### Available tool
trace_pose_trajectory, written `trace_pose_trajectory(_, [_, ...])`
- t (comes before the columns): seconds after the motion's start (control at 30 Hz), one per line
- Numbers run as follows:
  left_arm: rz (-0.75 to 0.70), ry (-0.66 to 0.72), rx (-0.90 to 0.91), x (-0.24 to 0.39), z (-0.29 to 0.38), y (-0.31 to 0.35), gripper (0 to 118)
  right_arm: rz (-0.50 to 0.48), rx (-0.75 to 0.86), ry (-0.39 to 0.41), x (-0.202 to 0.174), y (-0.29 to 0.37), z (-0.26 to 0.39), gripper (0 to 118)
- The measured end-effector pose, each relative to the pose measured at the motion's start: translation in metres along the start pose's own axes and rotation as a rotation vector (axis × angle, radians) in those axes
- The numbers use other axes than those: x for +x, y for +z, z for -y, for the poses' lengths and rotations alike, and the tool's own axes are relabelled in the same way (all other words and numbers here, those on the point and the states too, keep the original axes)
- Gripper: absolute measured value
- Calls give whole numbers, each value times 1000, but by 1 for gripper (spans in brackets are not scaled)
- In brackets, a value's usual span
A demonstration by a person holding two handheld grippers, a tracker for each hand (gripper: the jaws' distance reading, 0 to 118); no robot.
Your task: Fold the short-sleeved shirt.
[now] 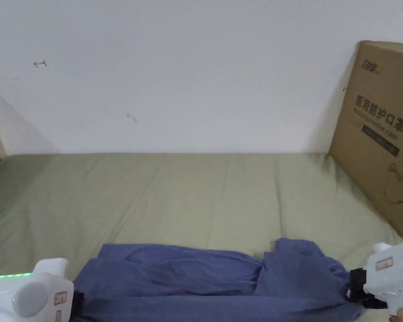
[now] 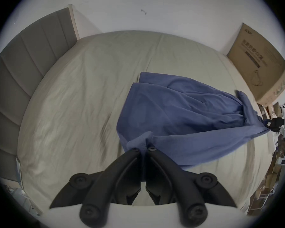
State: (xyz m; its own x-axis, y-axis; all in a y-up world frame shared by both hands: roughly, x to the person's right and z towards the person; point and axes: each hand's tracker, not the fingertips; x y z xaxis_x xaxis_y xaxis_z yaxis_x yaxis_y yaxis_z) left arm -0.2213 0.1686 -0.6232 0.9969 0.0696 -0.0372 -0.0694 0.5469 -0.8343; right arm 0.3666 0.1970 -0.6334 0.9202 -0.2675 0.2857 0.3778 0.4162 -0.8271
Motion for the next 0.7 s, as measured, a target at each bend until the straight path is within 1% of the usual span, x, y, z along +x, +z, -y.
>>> trace_pose_trajectory(0.07, [21, 0, 46, -3, 22, 26, 1, -10, 18, 32, 3, 29, 31, 3])
trace_pose_trajectory(0.17, [18, -28, 51, -7, 69, 62, 1, -1, 11, 53, 15, 62, 90, 3])
trace_pose_trajectory(0.27, [23, -52, 33, -12, 122, 88, 1, 43, 5, 85, 37, 86, 152, 3])
trace_pose_trajectory(0.33, [18, -58, 22, -13, 156, 102, 1, 55, -17, 62, 50, 98, 193, 3])
trace_pose_trajectory(0.4, [14, -77, -3, -14, 189, 113, 1, 40, -41, 13, 66, 106, 226, 3])
trace_pose_trajectory(0.5, [7, -98, -16, -14, 228, 125, 1, 50, -61, 6, 84, 107, 259, 3])
trace_pose_trajectory(0.63, [44, -61, -30, -22, 250, 130, 1, 59, -65, -16, 95, 106, 280, 3])
trace_pose_trajectory(0.7, [77, -6, -3, -28, 253, 133, 5, 40, -43, -28, 97, 105, 282, 3])
